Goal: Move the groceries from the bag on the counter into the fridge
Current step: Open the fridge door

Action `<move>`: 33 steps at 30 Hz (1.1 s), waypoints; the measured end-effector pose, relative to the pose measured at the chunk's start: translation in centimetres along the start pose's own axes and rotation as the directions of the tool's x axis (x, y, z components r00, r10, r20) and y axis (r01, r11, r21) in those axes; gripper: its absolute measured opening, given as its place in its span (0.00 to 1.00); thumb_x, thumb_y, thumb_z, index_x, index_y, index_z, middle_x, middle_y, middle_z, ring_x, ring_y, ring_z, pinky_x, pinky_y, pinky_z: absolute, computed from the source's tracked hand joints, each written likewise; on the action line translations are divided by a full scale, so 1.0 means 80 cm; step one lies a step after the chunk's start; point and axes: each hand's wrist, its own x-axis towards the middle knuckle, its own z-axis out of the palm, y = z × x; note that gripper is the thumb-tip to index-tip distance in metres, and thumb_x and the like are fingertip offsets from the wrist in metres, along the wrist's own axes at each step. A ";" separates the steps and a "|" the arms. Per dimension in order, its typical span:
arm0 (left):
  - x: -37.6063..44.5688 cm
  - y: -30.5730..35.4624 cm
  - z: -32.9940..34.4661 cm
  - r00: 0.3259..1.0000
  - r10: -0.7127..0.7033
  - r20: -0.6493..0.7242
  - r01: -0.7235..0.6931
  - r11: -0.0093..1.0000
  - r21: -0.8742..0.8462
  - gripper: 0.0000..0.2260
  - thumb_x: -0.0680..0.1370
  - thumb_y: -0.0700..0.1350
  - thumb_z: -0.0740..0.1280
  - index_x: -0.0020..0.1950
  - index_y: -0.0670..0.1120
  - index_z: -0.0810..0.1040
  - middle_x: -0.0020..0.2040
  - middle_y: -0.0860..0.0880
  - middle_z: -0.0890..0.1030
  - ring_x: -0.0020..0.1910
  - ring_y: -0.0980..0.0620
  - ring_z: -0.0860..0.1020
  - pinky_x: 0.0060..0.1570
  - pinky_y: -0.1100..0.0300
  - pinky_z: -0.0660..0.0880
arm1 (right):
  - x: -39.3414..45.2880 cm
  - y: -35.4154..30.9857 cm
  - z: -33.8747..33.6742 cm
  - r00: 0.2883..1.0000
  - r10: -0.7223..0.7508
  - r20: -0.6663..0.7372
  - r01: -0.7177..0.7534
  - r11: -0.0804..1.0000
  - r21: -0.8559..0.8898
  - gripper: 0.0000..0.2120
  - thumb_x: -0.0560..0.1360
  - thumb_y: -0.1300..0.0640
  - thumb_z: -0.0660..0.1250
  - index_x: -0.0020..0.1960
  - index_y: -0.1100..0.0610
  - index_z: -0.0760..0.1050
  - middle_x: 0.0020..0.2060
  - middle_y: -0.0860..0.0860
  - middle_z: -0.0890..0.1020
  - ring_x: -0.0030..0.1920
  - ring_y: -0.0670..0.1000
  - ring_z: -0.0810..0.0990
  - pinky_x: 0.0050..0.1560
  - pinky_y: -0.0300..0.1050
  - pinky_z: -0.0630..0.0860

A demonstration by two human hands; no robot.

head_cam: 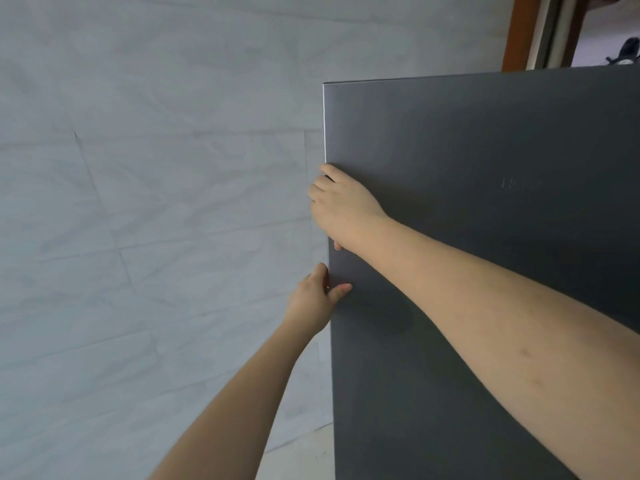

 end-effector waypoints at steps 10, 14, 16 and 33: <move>-0.033 0.003 -0.013 0.999 0.015 0.052 -0.014 1.000 -0.018 0.15 0.78 0.56 0.65 0.48 0.45 0.67 0.44 0.46 0.79 0.43 0.44 0.77 0.42 0.50 0.75 | -0.022 -0.012 -0.028 1.000 0.002 0.012 -0.001 0.997 -0.078 0.24 0.70 0.45 0.71 0.60 0.59 0.76 0.58 0.53 0.75 0.62 0.56 0.71 0.73 0.54 0.51; -0.066 0.007 -0.017 0.996 0.066 0.052 -0.067 0.998 0.014 0.14 0.79 0.56 0.64 0.47 0.46 0.66 0.45 0.46 0.78 0.42 0.46 0.75 0.34 0.56 0.67 | -0.052 -0.023 -0.050 1.000 0.010 -0.007 -0.011 0.995 -0.101 0.22 0.71 0.48 0.70 0.59 0.60 0.76 0.57 0.54 0.76 0.61 0.58 0.71 0.73 0.54 0.53; -0.086 0.009 -0.021 0.994 0.089 0.067 -0.089 0.996 -0.013 0.13 0.79 0.56 0.63 0.46 0.48 0.65 0.45 0.47 0.77 0.41 0.48 0.75 0.34 0.57 0.67 | -0.065 -0.029 -0.066 0.999 0.032 -0.022 -0.034 0.998 -0.061 0.15 0.75 0.57 0.65 0.59 0.62 0.75 0.56 0.56 0.76 0.61 0.59 0.71 0.73 0.55 0.53; -0.253 0.077 -0.026 0.788 0.603 0.127 -0.616 0.776 0.137 0.14 0.78 0.61 0.58 0.47 0.50 0.70 0.39 0.52 0.78 0.36 0.50 0.77 0.40 0.54 0.77 | -0.286 -0.048 -0.196 0.985 0.094 0.144 -0.098 0.995 0.021 0.22 0.71 0.44 0.70 0.55 0.59 0.75 0.56 0.57 0.77 0.62 0.59 0.71 0.75 0.57 0.53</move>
